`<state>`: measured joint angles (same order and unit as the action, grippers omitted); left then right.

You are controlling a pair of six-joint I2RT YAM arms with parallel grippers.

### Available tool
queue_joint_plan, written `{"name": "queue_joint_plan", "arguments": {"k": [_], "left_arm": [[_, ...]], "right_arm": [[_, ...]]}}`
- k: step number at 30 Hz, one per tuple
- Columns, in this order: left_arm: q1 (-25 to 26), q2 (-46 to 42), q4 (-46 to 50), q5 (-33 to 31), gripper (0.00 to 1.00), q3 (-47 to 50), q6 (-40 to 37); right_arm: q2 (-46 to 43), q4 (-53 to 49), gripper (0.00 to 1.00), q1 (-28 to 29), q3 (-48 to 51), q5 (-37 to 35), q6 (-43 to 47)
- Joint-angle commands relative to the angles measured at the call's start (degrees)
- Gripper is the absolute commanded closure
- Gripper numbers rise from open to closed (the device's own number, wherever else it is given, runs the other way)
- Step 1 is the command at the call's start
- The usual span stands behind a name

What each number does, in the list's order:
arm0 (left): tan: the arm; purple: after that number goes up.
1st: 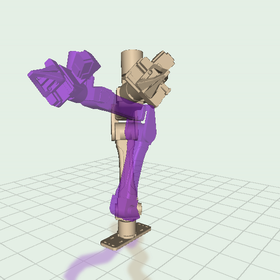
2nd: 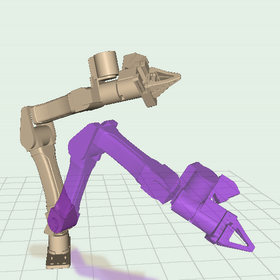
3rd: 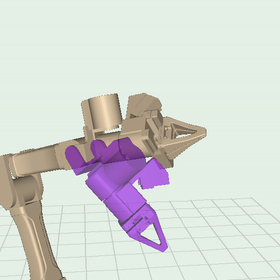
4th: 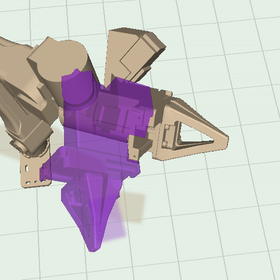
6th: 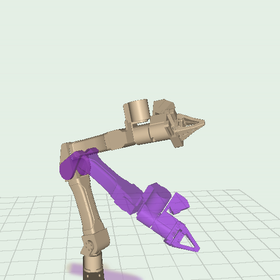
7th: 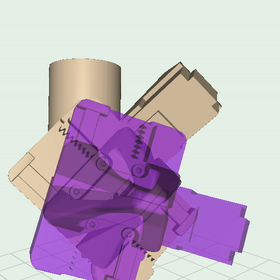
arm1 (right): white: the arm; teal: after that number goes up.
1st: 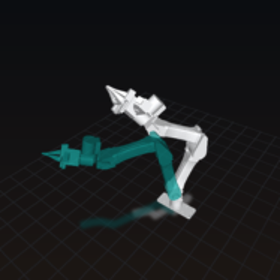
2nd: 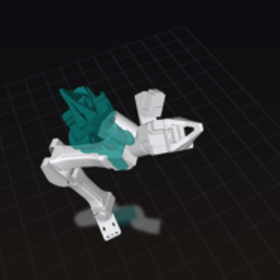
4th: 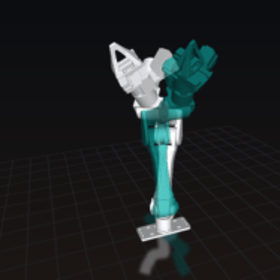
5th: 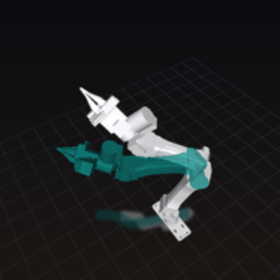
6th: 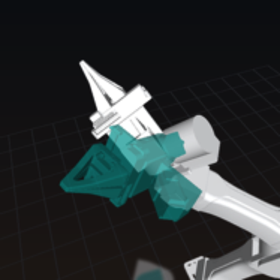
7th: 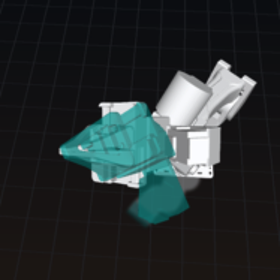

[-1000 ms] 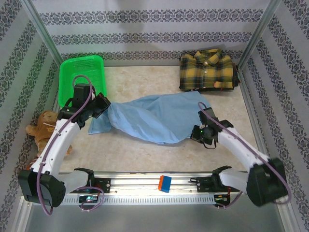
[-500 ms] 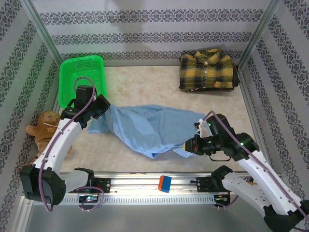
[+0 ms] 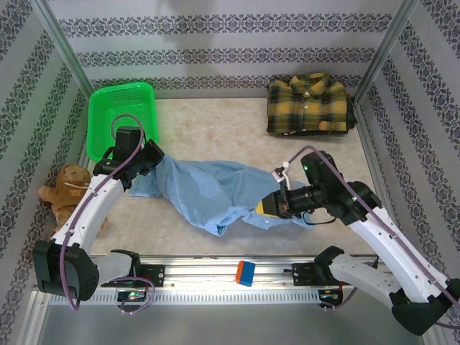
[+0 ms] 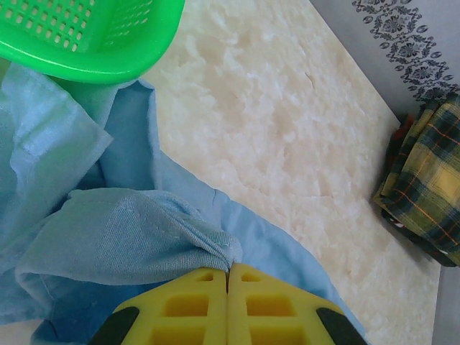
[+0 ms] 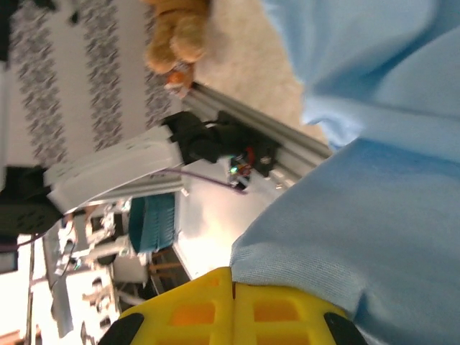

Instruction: Fold and stack the long sleeve shirts

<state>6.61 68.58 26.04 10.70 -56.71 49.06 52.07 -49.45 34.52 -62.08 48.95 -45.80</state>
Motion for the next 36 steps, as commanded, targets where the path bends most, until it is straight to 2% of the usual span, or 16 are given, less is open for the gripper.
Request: {"name": "queue_joint_plan", "arguments": {"k": [1, 7, 11, 17, 20, 23, 26, 27, 29, 30, 32, 33, 34, 36], "left_arm": [[-0.78, 0.41, -3.17, -2.01, 0.93, 1.15, 1.18], [-0.73, 0.93, -4.59, -2.57, 0.93, 1.53, 2.04], [-0.72, 0.97, -5.10, -2.13, 0.93, 1.88, 2.09], [-0.77, 0.13, -5.12, -1.93, 0.93, 3.68, 1.83], [-0.75, -0.67, -4.65, -2.20, 0.93, 4.95, 1.35], [-0.75, -2.04, -3.92, -2.77, 0.93, 6.71, 0.70], [-0.72, -3.66, -2.30, -3.70, 0.93, 8.44, -1.28], [-0.75, -4.34, -2.11, -4.05, 0.93, 9.15, -2.03], [-0.81, -5.45, -2.33, -4.05, 0.93, 10.76, -2.98], [-0.81, -5.80, -2.76, -3.63, 0.93, 11.43, -3.48], [-0.82, -6.40, -3.72, -2.70, 0.93, 12.78, -4.23], [-0.84, -6.63, -4.24, -2.18, 0.92, 13.21, -4.56], [-0.81, -6.85, -5.02, -1.48, 0.92, 13.80, -5.10], [-0.77, -7.35, -6.97, -0.25, 0.92, 15.01, -5.59]], "right_arm": [[2.55, 5.62, 1.00, 4.14, -9.00, 7.27, -1.51], [5.90, 11.59, 1.00, 7.32, -15.80, 8.21, -6.17], [8.69, 19.83, 1.00, 8.00, -19.29, 7.04, -10.05], [20.84, 23.34, 1.00, 11.86, -35.11, 8.51, -10.59], [28.12, 22.36, 1.00, 14.68, -40.91, 9.66, -8.94], [34.37, 21.65, 1.00, 16.00, -41.05, 9.63, -8.52], [39.93, 12.74, 1.00, 15.93, -39.70, 6.46, -2.93], [41.18, 9.81, 0.90, 15.48, -38.65, 4.35, -1.00], [43.70, 2.75, 0.82, 13.80, -38.51, 1.26, 4.47], [44.02, 0.91, 0.64, 12.70, -37.48, -0.55, 6.39], [42.71, -3.38, 0.47, 8.18, -33.03, -7.55, 8.70], [41.49, -5.26, 0.40, 5.72, -30.91, -10.50, 9.82], [39.85, -8.96, 0.36, 2.80, -28.58, -16.93, 11.31], [36.42, -15.12, 0.35, -3.58, -23.42, -27.97, 13.06]]}}
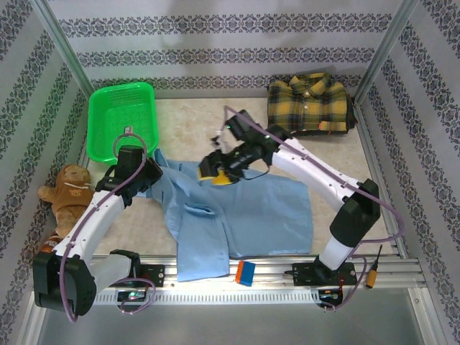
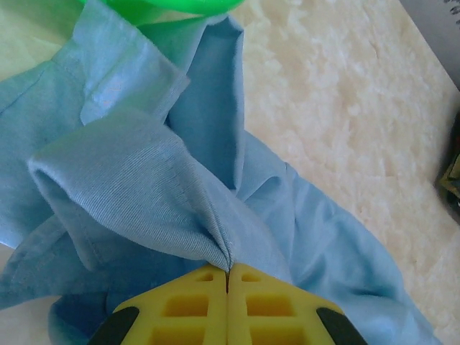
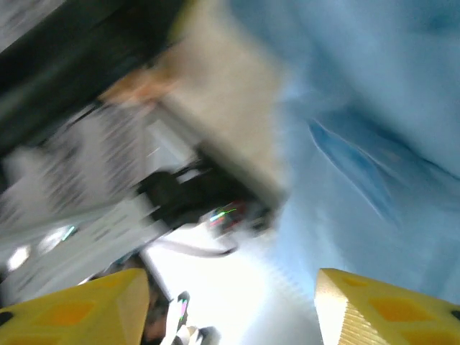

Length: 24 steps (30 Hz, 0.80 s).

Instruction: Fold and stack the long sleeve shirts

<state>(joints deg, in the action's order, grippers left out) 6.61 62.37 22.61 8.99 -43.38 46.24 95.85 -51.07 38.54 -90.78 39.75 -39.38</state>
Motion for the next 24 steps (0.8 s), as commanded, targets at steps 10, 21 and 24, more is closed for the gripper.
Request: {"name": "queue_joint_plan", "arguments": {"k": [10, 21, 24], "left_arm": [[-0.72, 3.02, -7.63, 3.72, 0.93, 2.80, -1.94], [3.17, 13.36, -12.57, 3.46, 0.93, -1.96, -0.77], [4.04, 16.44, -14.28, 2.84, 0.93, -4.12, 0.03]], "right_arm": [[-10.71, -1.59, 0.34, -22.00, 30.75, -37.96, -1.31], [6.63, 9.14, 0.42, -22.75, 26.16, -37.73, -13.16], [11.15, 9.93, 0.52, -23.74, 22.93, -38.17, -14.68]]}}
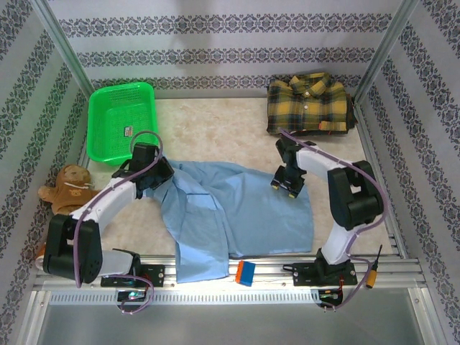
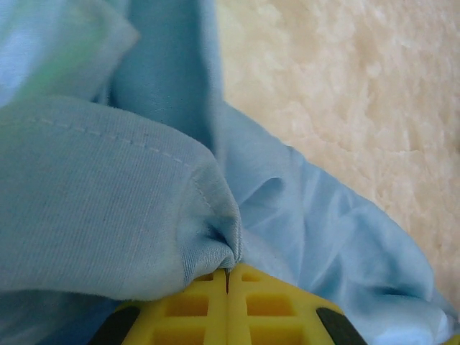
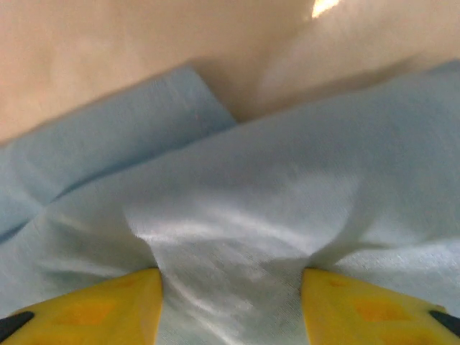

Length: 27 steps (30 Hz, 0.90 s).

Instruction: Fold and stack the long sleeve shirts

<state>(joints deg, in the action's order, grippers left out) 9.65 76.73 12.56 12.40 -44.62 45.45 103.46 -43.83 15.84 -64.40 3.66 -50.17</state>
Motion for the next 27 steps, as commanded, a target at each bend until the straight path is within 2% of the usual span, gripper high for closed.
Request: {"name": "queue_joint_plan", "arguments": {"k": [1, 3, 6, 10, 14, 18, 19, 20, 22, 23, 24, 27], "left_arm": [[1.07, 3.12, -4.68, -0.98, 0.93, -3.69, 1.12], [1.03, 5.23, -5.08, -1.45, 0.93, -5.82, 0.88], [1.07, 9.65, -4.32, -1.42, 0.93, -11.21, -1.12], [0.54, 16.29, -1.40, -3.03, 0.93, -20.83, -5.37], [-1.71, 23.33, 1.07, -4.17, 0.93, -30.16, -7.46], [-3.18, 27.86, 5.54, -5.52, 0.92, -37.55, -9.85], [-3.48, 28.52, 6.89, -5.59, 0.89, -38.57, -9.94], [-3.71, 28.91, 8.05, -5.72, 0.79, -39.15, -9.66], [-3.94, 28.65, 9.40, -5.39, 0.56, -39.06, -8.64], [-3.98, 27.72, 10.20, -4.92, 0.40, -38.60, -7.86], [-3.87, 26.21, 10.66, -4.36, 0.32, -37.87, -6.93], [-2.88, 19.68, 11.90, -2.20, 0.20, -33.98, -2.60]], "right_arm": [[4.88, 2.76, 0.63, -1.53, -4.55, -2.45, -4.54], [6.51, 3.92, 0.82, -3.03, -6.16, -1.97, -5.90], [8.76, 4.71, 0.99, -5.65, -9.84, -2.98, -6.23], [9.85, 7.46, 1.00, -10.39, -14.79, -3.67, -7.20], [11.59, 5.84, 1.00, -14.87, -22.49, -4.37, -5.65], [12.74, 5.09, 1.00, -18.03, -25.34, -4.11, -4.68], [12.57, 5.75, 0.98, -18.24, -25.06, -3.60, -4.26], [12.34, 6.86, 0.91, -18.51, -24.55, -2.28, -3.61], [10.95, 9.48, 0.70, -18.65, -22.87, 0.91, -1.90], [9.77, 10.50, 0.60, -18.51, -21.65, 2.38, -0.86], [7.68, 10.70, 0.51, -18.21, -20.30, 3.31, 0.59], [-0.18, 10.13, 0.39, -16.87, -16.16, 3.93, 5.88]]}}
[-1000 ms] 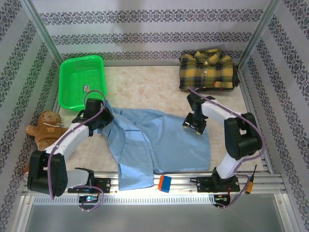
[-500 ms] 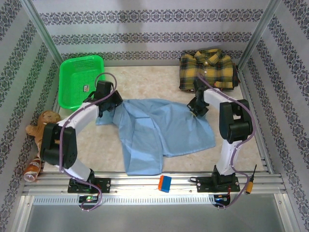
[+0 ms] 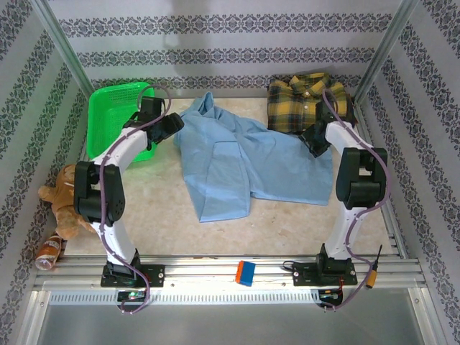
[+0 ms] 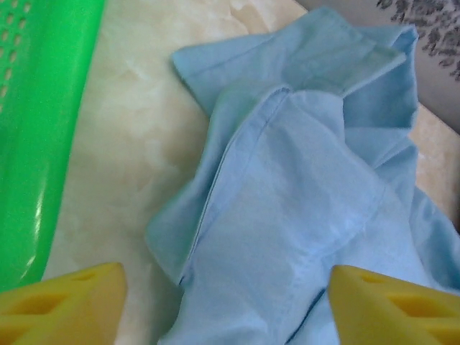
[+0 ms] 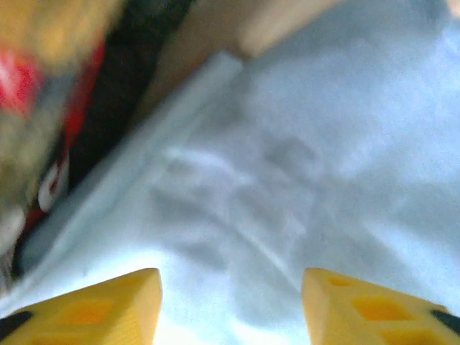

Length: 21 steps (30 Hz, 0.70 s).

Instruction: Fold and stack the long sleeve shirts

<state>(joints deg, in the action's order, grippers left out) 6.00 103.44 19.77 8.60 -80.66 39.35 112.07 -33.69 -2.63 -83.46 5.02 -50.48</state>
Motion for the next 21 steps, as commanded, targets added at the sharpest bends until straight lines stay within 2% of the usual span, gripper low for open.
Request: {"name": "queue_joint_plan", "arguments": {"k": [1, 5, 8, 12, 16, 21], "left_arm": [[1.49, -9.36, 6.68, 2.33, 0.19, 3.14, 4.47], [6.25, -16.15, 12.82, 5.62, 0.16, 6.44, 4.57], [11.25, -14.27, 13.64, 9.74, 0.16, 5.32, 0.86], [14.93, -1.18, 16.40, 13.30, 0.22, -5.12, -5.51], [16.10, 11.86, 22.06, 10.04, 0.32, -17.87, -10.62], [16.13, 22.38, 26.75, 5.57, 0.38, -28.47, -13.13]], "right_arm": [[-12.17, -0.55, 0.36, 2.40, 4.53, 2.54, 8.33], [-23.54, -2.69, 0.29, 5.76, 10.03, 4.22, 15.28], [-28.69, -3.86, 0.25, 8.49, 13.93, 6.64, 18.13], [-28.19, -3.03, 0.25, 10.85, 17.96, 7.59, 17.85], [-23.28, -0.43, 0.26, 13.31, 18.66, 7.29, 18.20], [-18.30, 0.29, 0.27, 14.30, 18.03, 7.91, 18.80]]}}
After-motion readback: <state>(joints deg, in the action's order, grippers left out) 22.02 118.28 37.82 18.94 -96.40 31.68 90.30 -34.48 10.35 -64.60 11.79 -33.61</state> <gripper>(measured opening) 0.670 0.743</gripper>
